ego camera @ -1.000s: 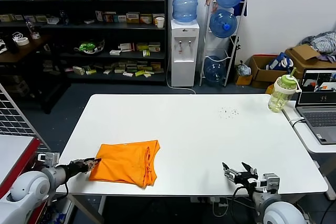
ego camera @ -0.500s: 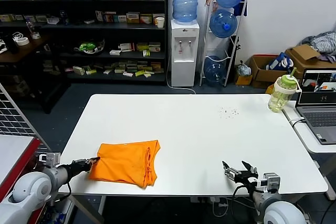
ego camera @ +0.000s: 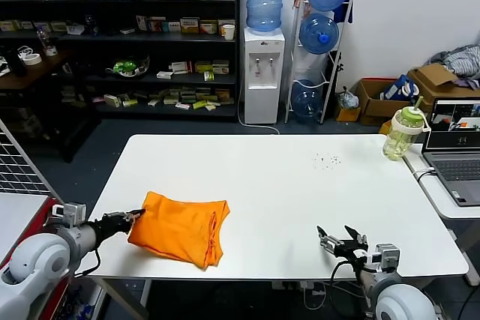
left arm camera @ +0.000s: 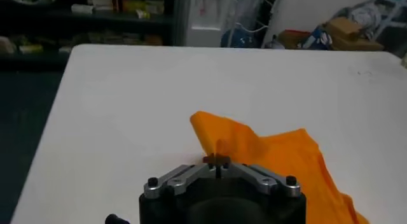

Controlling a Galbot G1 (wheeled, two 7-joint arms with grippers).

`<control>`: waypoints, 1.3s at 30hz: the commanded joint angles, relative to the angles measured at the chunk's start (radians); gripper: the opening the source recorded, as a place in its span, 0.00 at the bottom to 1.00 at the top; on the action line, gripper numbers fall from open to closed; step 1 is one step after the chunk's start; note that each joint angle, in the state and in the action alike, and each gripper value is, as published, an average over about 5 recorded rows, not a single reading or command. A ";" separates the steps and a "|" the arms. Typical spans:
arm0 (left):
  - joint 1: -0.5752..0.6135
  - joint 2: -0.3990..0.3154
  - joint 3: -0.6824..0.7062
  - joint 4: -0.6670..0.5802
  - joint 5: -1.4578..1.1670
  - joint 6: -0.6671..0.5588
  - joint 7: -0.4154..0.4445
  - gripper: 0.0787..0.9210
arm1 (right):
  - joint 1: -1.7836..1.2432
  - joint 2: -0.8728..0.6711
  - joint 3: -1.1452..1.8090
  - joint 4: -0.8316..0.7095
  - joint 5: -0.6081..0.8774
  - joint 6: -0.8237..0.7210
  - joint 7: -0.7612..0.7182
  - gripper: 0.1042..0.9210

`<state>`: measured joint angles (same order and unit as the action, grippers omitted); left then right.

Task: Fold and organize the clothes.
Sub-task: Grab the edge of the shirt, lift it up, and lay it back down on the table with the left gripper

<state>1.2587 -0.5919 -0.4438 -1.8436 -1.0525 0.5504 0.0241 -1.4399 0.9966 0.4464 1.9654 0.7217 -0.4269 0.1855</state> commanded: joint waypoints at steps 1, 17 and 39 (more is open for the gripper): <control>0.017 0.164 -0.097 -0.067 0.098 0.048 -0.056 0.01 | 0.030 -0.006 -0.013 0.001 -0.006 0.012 -0.004 0.88; 0.126 0.267 -0.289 0.075 0.163 0.045 -0.118 0.01 | 0.048 -0.008 -0.025 -0.006 -0.011 0.036 -0.015 0.88; -0.498 -0.465 0.569 -0.150 -0.453 0.060 -0.753 0.01 | -0.137 0.080 0.108 0.058 -0.109 -0.006 0.024 0.88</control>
<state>1.1712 -0.6200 -0.3840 -1.9720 -1.2541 0.6015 -0.4115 -1.4732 1.0449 0.4811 1.9965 0.6427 -0.4230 0.1992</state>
